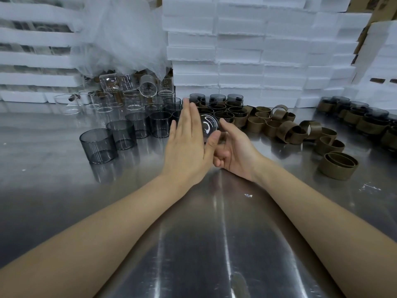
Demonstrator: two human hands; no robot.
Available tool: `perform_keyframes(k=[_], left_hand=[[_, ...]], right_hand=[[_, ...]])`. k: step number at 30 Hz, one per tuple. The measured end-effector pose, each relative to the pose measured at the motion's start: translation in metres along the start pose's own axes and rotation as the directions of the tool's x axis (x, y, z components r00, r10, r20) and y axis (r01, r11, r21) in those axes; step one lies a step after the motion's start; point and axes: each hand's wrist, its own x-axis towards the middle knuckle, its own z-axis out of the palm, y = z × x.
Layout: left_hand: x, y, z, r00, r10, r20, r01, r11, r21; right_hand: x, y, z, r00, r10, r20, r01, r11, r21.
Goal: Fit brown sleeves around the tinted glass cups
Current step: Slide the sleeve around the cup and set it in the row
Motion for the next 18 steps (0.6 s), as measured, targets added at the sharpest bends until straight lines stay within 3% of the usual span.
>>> perform_keyframes(k=[4, 6, 8, 11, 14, 18], left_hand=[[0.0, -0.011, 0.0, 0.985, -0.16, 0.062, 0.171, 0.949, -0.264], [0.001, -0.016, 0.002, 0.971, -0.226, 0.075, 0.236, 0.872, -0.429], [0.002, -0.018, 0.001, 0.979, -0.201, 0.037, 0.192, 0.84, -0.508], [0.001, -0.016, -0.003, 0.996, 0.036, -0.085, -0.071, 0.883, -0.464], [0.001, -0.012, -0.001, 0.966, 0.246, -0.077, -0.258, 0.908, -0.33], [0.002, -0.012, 0.007, 0.974, 0.225, 0.012, -0.213, 0.937, -0.277]], right_hand=[[0.002, 0.004, 0.0, 0.988, -0.141, -0.062, 0.137, 0.988, -0.072], [0.002, 0.005, 0.0, 0.959, -0.248, -0.133, 0.216, 0.952, -0.218], [0.002, 0.006, -0.003, 0.91, -0.347, -0.226, 0.24, 0.888, -0.393], [0.002, 0.009, -0.005, 0.832, -0.483, -0.273, 0.23, 0.748, -0.623], [0.001, 0.01, -0.004, 0.784, -0.582, -0.215, 0.249, 0.613, -0.75], [-0.003, 0.009, 0.0, 0.809, -0.569, -0.147, 0.218, 0.521, -0.825]])
